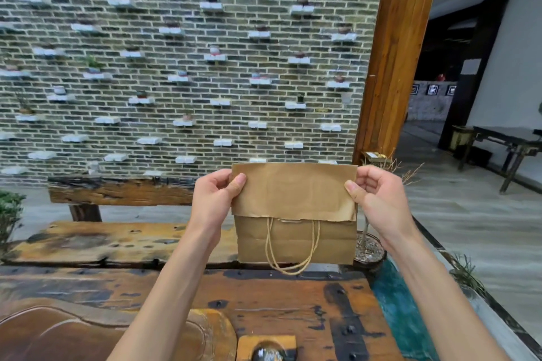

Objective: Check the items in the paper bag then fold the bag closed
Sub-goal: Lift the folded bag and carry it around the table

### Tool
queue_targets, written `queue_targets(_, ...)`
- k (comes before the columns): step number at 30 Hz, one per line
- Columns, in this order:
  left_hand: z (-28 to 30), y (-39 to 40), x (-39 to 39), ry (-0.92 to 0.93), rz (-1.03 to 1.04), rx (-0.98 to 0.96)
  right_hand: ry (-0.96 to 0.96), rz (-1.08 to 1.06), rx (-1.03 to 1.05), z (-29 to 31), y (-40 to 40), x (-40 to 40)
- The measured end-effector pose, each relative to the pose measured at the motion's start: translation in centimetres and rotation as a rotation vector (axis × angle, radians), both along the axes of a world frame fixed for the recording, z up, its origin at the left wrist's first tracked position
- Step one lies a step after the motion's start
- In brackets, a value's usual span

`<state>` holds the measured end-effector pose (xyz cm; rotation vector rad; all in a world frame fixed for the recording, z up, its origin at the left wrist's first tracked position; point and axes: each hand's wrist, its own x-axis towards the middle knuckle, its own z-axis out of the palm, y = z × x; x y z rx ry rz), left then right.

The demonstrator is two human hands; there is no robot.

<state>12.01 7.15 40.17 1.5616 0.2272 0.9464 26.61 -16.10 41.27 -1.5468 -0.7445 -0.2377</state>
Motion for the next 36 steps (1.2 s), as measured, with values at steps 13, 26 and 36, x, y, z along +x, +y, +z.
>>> queue_targets(13, 3.7, -1.4, -3.6, -0.03, 0.071, 0.019, -0.046, 0.075, 0.04, 3.0, -0.2, -1.5)
queue_targets(26, 2.8, -2.7, -14.6, -0.102, 0.363, 0.025, 0.048, 0.418, 0.055, 2.5, 3.2, -7.5)
queue_targets(36, 2.7, -3.6, -24.5, -0.071, 0.607, 0.031, 0.024, 0.653, 0.045, 3.2, 6.6, -15.1)
